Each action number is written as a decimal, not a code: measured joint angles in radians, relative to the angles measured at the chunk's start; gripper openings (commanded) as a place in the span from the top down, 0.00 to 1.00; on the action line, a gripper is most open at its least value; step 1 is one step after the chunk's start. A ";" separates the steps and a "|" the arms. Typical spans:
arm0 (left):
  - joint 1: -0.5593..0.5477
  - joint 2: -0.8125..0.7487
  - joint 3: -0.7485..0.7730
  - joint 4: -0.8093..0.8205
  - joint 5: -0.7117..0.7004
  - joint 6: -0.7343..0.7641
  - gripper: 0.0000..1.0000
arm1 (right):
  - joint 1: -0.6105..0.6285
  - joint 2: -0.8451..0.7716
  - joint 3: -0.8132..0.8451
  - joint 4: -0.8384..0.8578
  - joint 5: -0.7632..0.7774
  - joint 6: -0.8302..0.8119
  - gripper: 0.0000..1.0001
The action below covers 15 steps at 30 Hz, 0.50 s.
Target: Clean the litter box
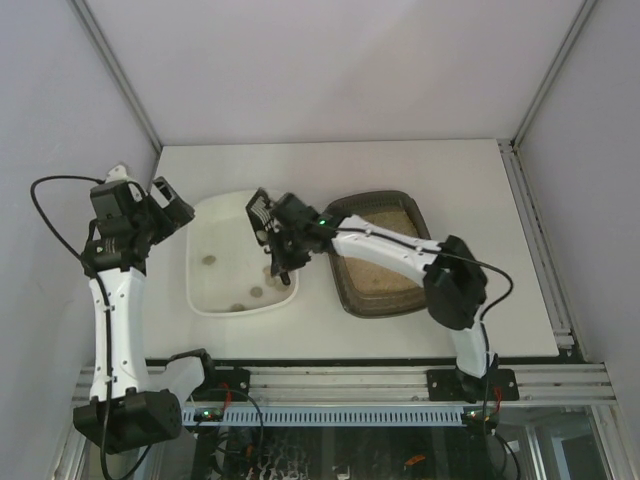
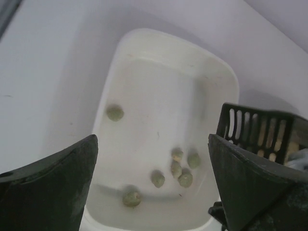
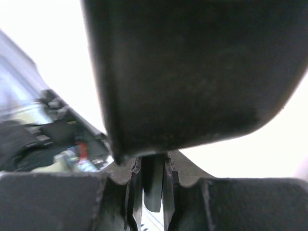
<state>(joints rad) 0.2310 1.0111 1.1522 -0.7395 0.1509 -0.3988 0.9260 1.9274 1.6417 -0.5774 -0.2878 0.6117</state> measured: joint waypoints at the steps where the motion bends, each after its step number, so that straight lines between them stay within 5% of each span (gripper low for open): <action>1: 0.002 0.000 0.014 -0.014 -0.041 -0.005 0.00 | 0.034 0.049 0.056 -0.062 0.071 -0.027 1.00; 9: 0.008 -0.001 0.081 -0.097 -0.264 -0.021 0.00 | 0.209 0.238 0.247 -0.356 0.525 -0.159 1.00; 15: 0.009 -0.005 0.079 -0.105 -0.281 -0.037 0.00 | 0.245 0.233 0.240 -0.376 0.666 -0.190 1.00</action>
<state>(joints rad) 0.2401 1.0065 1.2312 -0.8448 -0.1303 -0.4358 1.1713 2.1609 1.8812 -0.9531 0.3786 0.4213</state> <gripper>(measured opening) 0.996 0.133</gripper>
